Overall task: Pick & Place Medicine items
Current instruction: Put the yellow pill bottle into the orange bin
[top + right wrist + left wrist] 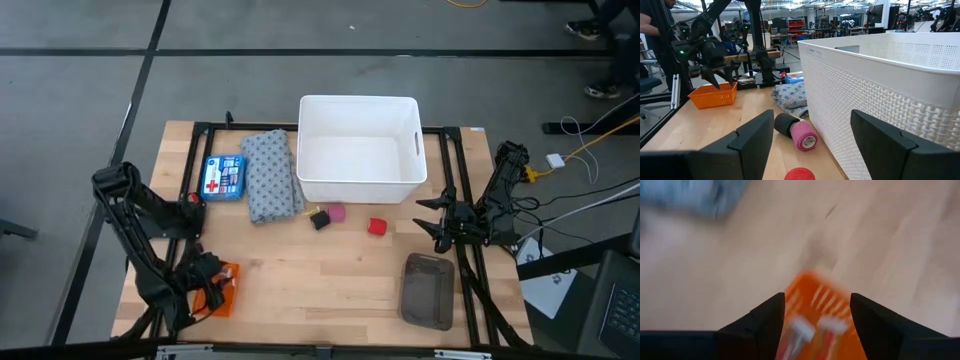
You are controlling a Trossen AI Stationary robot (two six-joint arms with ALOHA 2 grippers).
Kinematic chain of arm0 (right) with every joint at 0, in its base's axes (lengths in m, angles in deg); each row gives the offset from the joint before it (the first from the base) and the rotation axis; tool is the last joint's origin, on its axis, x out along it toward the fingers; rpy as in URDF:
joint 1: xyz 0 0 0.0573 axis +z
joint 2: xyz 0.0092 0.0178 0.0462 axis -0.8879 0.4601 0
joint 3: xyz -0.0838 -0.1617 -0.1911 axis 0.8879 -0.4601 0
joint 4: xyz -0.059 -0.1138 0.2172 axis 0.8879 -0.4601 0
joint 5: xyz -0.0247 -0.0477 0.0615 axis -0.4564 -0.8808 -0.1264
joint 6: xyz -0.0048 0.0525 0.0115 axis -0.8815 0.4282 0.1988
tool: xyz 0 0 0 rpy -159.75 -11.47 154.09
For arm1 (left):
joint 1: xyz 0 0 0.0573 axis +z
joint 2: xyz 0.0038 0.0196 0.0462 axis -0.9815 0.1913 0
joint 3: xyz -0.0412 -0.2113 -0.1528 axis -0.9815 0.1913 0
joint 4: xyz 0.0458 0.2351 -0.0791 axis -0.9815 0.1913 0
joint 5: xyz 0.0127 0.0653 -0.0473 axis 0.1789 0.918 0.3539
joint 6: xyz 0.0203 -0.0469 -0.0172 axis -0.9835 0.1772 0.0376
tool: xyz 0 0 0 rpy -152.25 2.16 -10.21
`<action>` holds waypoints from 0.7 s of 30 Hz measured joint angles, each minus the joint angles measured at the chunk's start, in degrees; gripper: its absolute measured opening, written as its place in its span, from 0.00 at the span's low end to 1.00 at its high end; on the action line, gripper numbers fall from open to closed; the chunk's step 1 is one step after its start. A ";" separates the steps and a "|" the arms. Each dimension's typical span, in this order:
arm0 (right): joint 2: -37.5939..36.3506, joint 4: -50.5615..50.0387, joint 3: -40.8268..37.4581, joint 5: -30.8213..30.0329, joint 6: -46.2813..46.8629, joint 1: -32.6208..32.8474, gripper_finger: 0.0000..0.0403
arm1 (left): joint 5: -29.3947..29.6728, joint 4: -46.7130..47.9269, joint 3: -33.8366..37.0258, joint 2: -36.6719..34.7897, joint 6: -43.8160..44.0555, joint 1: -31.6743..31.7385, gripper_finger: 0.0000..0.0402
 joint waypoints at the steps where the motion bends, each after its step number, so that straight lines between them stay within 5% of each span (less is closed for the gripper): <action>1: 0.00 0.00 0.00 0.00 0.00 0.00 0.66 | 2.41 0.46 -1.03 0.00 -2.39 0.62 0.56; 9: 0.00 0.00 0.02 0.00 -0.01 0.00 0.66 | 11.71 0.88 -10.25 0.00 -31.93 11.07 0.55; 16: 0.00 0.00 0.00 0.00 -0.01 0.00 0.66 | 7.72 -2.67 -12.41 0.00 -54.73 26.02 0.55; 21: 0.00 0.00 0.00 0.00 0.01 0.00 0.66 | 0.10 -13.95 -10.96 0.00 -72.11 36.84 0.55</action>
